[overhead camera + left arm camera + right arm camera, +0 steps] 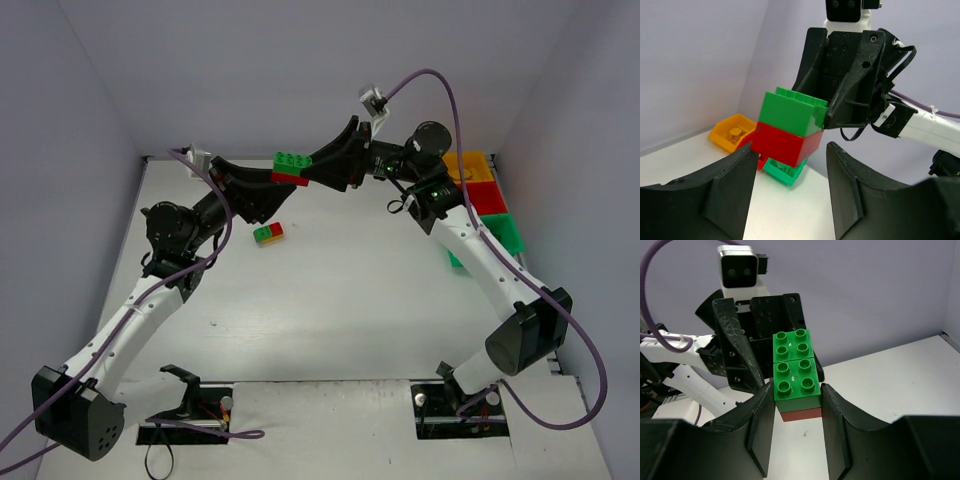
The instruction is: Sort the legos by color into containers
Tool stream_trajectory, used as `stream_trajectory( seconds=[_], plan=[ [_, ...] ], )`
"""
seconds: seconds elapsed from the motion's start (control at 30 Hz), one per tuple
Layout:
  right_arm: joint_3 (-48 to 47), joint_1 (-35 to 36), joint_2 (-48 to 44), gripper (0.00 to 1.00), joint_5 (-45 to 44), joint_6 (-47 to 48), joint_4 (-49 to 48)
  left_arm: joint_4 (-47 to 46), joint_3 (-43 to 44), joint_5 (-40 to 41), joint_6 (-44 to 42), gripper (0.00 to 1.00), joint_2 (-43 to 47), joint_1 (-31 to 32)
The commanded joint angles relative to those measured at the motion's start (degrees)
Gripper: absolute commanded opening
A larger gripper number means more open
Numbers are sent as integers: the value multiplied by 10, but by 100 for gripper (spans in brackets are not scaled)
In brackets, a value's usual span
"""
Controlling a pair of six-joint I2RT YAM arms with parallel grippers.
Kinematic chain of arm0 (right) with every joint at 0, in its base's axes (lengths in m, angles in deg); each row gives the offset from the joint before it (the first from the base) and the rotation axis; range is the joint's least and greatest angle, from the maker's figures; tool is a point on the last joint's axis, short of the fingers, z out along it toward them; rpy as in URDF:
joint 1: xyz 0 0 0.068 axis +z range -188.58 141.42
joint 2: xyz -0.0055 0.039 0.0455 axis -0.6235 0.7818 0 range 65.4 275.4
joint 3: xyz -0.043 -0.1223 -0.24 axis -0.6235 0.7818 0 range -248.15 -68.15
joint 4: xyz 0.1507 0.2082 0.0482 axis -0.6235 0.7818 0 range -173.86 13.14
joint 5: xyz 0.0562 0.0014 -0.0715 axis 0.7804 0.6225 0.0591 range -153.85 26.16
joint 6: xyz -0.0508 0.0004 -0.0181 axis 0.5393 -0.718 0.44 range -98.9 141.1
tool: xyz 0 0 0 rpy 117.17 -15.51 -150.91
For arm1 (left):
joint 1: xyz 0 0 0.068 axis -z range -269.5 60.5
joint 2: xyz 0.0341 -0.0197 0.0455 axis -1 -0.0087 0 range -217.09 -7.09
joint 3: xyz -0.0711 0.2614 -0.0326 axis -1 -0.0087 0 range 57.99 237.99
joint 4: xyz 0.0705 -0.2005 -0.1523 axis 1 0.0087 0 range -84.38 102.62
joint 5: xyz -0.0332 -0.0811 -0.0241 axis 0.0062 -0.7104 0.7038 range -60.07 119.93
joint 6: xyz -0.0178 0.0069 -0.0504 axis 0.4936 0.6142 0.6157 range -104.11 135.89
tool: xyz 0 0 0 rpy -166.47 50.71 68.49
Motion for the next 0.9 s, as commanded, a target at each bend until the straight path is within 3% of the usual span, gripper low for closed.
stream_trajectory(
  seconds=[0.0, 0.27, 0.43, 0.63, 0.67, 0.87],
  plan=[
    [-27, 1, -14, 0, 20, -32, -99, -112, 48, -23, 37, 50, -16, -1],
    [-23, 1, -11, 0, 26, -47, -119, -186, 70, -34, 73, 41, -47, 0],
    [-11, -4, -12, 0, 28, -66, -145, -197, 69, -40, 79, 22, -48, 0],
    [4, -11, -11, 0, 27, -80, -166, -203, 58, -39, 89, 9, -37, 0],
    [6, -12, -12, 0, 27, -80, -168, -203, 56, -40, 91, 1, -37, 0],
    [21, -17, -22, 0, 24, -76, -177, -192, 46, -73, 114, 0, -40, 0]
  ],
)
